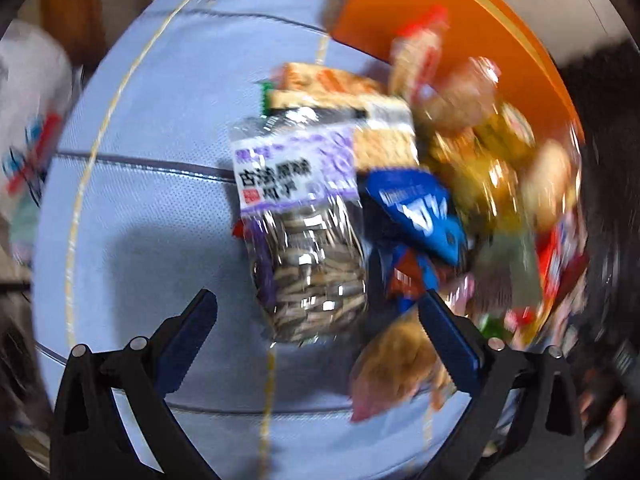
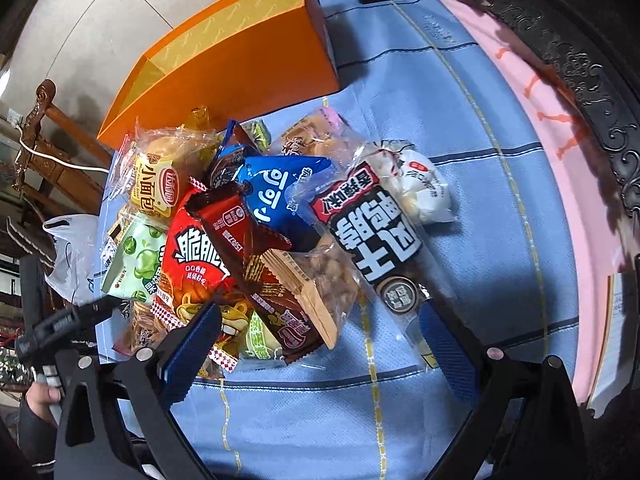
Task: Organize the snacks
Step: 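Grasp the seed bag with the left gripper while the right grasps the black-labelled sausage pack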
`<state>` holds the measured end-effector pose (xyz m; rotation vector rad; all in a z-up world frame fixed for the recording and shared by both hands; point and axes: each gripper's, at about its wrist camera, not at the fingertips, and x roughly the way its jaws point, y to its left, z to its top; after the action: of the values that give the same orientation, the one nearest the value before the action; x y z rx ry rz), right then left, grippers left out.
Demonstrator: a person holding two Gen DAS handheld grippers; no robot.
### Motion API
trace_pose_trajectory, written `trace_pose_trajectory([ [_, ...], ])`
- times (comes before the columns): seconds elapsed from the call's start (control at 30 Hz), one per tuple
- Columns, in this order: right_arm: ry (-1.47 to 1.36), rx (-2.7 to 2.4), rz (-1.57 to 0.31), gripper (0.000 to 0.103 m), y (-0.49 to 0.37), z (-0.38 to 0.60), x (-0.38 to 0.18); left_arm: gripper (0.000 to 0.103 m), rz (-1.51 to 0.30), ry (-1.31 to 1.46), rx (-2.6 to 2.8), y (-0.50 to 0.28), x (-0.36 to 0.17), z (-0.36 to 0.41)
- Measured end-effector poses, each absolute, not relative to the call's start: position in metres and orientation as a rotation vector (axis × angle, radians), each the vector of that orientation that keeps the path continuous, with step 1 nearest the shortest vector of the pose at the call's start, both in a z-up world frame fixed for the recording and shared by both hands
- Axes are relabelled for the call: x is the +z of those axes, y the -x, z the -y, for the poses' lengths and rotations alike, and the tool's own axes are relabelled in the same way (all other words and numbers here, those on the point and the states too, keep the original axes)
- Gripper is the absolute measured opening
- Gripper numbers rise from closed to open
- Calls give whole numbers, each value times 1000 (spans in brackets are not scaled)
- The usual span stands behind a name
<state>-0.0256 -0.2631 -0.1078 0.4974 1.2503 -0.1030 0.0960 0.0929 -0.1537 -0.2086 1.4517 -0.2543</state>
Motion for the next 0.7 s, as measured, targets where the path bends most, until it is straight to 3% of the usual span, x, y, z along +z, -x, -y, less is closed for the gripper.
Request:
trace_pose_trajectory([
  [0.27,-482,-188,-1242,99,27,283,-110,98,-1546,258,-167,-119,-188,-88],
  [0.33,-452,-196,-1260,99,29,287,-112,88,-1541,214,-137,-116,-187,-82],
  [0.37,-440,-199,-1263,99,31,288,-112,71,-1538,162,-101,-114,-184,-78],
  [0.4,-421,-201,-1267,99,33,289,-113,63,-1536,122,-86,-111,-182,-75],
  [0.43,-406,-200,-1271,98,33,289,-115,63,-1541,106,-89,-108,-183,-73],
  [0.5,-362,-188,-1276,84,32,286,-119,63,-1528,147,-102,-104,-182,-75],
  [0.7,-329,-147,-1249,82,6,291,-133,63,-1503,148,-126,-100,-182,-73],
])
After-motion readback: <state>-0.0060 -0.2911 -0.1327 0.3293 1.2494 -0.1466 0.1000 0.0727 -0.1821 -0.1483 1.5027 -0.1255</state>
